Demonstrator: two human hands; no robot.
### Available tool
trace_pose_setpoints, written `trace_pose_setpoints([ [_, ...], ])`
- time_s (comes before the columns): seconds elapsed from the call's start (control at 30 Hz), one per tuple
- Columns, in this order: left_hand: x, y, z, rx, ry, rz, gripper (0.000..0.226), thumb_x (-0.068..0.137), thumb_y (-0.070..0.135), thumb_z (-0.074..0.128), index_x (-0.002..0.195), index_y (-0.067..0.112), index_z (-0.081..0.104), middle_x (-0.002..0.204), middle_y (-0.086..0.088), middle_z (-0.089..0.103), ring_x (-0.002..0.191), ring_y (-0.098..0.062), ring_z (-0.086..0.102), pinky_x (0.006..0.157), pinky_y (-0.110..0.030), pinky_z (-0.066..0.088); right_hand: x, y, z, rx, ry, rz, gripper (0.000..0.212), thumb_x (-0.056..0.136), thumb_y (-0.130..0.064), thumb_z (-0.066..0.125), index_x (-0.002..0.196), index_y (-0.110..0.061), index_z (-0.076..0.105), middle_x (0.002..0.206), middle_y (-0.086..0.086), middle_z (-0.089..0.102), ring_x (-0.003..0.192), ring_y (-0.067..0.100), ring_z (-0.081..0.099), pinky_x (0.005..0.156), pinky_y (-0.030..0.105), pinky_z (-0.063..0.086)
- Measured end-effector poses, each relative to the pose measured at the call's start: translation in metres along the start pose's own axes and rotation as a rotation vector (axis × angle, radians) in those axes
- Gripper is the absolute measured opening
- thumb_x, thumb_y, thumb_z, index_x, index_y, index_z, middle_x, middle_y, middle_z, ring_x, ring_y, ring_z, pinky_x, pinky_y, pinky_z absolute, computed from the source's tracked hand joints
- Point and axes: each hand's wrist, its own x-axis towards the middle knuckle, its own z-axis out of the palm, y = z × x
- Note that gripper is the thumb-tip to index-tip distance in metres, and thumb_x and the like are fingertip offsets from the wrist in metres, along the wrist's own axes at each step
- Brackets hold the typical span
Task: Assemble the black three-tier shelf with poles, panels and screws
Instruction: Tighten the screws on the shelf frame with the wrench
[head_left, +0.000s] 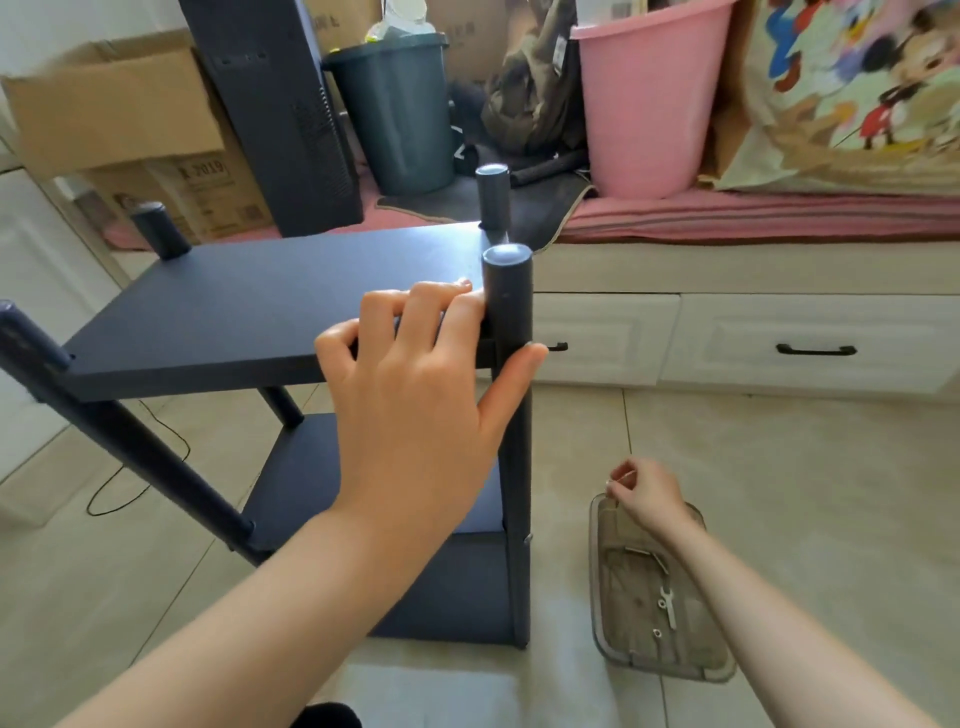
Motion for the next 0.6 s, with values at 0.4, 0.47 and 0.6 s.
trace_pose_setpoints([
  [0.4,0.007,0.010,-0.006,0.012,-0.118,-0.070,0.059,0.094,0.061,0.034,0.112,0.016,0.067,0.110,0.000,0.066,0.105,-0.029,0.056,0.084,-0.040,0.031,-0.101,-0.131,-0.003,0.968,0.019,0.008,0.012,0.104,-0.020,0.046,0.107,-0.011,0.054,0.089,0.005,0.071,0.075,0.005,0.072,0.064,0.020,0.057],
  [0.47,0.007,0.010,-0.008,0.014,-0.129,-0.073,0.059,0.093,0.061,0.036,0.111,0.015,0.068,0.110,-0.002,0.067,0.104,-0.029,0.056,0.083,-0.041,0.033,-0.109,-0.134,-0.002,0.906,0.070,-0.056,0.013,0.104,-0.023,0.046,0.108,-0.013,0.054,0.087,0.001,0.071,0.079,0.007,0.071,0.077,0.027,0.058],
  [0.6,0.010,0.009,-0.012,0.010,-0.175,-0.098,0.060,0.091,0.063,0.036,0.113,0.017,0.068,0.111,0.000,0.067,0.105,-0.028,0.056,0.083,-0.040,0.034,-0.120,-0.144,-0.004,1.016,-0.058,-0.148,0.017,0.104,-0.026,0.046,0.112,-0.011,0.052,0.078,0.010,0.075,0.078,0.024,0.073,0.075,0.038,0.058],
])
